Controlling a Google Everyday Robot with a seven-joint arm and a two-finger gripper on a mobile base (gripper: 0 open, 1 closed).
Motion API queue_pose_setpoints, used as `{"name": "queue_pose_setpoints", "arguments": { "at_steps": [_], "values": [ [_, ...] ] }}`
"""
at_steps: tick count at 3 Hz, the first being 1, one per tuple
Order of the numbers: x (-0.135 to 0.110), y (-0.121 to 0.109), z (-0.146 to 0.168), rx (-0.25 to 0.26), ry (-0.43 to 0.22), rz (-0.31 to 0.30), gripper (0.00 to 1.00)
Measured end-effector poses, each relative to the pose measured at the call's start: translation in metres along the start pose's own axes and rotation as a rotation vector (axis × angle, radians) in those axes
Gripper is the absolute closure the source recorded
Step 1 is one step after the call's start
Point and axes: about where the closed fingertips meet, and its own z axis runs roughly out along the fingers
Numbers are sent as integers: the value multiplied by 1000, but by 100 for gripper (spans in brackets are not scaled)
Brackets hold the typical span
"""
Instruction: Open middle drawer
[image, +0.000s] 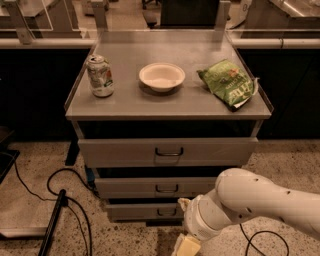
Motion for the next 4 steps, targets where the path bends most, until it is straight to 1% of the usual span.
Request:
{"name": "queue_pose_setpoints", "arguments": {
  "at_steps": [1,2,3,4],
  "values": [
    [0,-1,1,0,-2,1,0],
    [2,-5,10,41,8,3,0],
    [2,-24,28,83,10,17,0],
    [3,-44,46,107,7,32,0]
  ]
}}
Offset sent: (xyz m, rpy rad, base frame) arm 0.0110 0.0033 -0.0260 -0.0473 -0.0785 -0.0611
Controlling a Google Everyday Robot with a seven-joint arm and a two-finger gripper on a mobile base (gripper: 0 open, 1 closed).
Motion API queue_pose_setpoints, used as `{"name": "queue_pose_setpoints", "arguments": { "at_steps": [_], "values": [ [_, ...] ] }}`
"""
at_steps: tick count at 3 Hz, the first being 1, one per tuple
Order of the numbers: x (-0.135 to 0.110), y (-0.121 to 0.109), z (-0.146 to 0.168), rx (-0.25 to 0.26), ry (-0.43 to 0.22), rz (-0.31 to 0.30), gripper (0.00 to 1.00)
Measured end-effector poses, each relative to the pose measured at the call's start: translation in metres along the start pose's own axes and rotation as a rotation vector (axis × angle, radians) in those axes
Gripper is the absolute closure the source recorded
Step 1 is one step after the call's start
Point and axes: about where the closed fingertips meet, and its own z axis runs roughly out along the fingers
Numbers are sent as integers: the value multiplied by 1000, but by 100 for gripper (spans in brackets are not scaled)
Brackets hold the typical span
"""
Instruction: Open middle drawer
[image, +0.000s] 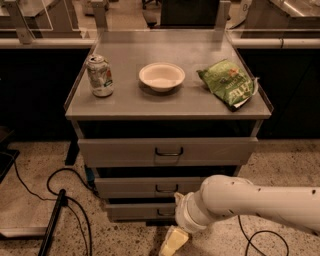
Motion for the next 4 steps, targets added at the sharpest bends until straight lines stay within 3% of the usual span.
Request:
{"name": "queue_pose_setpoints", "arguments": {
  "at_steps": [2,4],
  "values": [
    [10,-34,46,-5,-5,33,0],
    [11,-33,47,-10,-12,30,0]
  ]
}}
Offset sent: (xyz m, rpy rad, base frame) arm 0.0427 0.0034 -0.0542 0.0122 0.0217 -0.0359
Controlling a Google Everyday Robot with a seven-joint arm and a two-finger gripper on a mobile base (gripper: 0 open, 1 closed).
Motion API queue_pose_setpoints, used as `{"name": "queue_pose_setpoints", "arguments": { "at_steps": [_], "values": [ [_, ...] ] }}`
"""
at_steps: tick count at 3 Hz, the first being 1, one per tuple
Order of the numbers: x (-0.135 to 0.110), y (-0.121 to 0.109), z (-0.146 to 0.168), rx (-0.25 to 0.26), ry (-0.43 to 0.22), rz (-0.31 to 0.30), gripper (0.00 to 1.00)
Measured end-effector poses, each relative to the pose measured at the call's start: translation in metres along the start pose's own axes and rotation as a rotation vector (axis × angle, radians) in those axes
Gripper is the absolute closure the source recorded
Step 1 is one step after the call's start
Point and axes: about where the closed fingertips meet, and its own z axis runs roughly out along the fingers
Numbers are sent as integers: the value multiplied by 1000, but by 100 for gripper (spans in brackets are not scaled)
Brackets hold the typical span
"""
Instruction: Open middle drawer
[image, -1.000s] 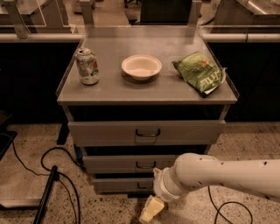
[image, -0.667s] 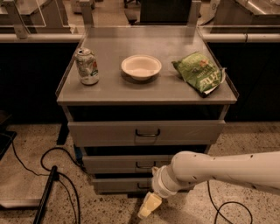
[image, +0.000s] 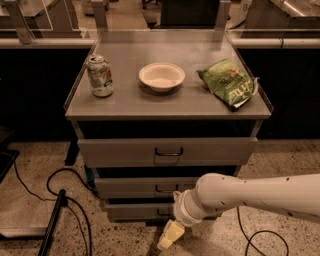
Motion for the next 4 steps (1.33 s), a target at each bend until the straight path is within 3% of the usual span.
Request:
{"name": "queue_pose_setpoints", "arguments": {
  "at_steps": [3,4],
  "values": [
    [8,-46,66,15,-14,41,0],
    [-2,-63,82,19,-25,26,0]
  ]
}}
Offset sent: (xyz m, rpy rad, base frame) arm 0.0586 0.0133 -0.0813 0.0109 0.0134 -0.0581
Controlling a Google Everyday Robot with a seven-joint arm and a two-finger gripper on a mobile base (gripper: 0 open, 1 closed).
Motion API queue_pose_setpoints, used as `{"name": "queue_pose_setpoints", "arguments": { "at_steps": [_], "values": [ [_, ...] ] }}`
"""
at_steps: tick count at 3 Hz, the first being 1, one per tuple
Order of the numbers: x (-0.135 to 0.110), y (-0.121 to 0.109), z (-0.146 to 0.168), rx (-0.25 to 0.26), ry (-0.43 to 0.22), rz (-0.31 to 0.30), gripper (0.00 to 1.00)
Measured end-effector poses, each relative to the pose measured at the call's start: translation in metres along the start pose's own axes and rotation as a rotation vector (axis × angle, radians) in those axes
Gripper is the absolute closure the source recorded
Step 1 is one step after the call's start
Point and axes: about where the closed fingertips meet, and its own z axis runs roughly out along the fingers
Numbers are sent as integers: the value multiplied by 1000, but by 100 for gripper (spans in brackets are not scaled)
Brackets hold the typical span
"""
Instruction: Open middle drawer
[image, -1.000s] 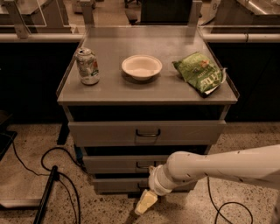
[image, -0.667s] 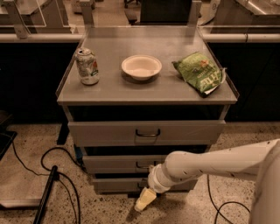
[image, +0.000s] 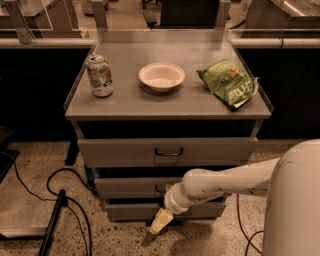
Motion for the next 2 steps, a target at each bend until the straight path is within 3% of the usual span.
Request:
{"name": "queue_pose_setpoints", "arguments": {
  "at_steps": [2],
  "values": [
    [-4,0,23,-30,-4,-2,0]
  ]
}}
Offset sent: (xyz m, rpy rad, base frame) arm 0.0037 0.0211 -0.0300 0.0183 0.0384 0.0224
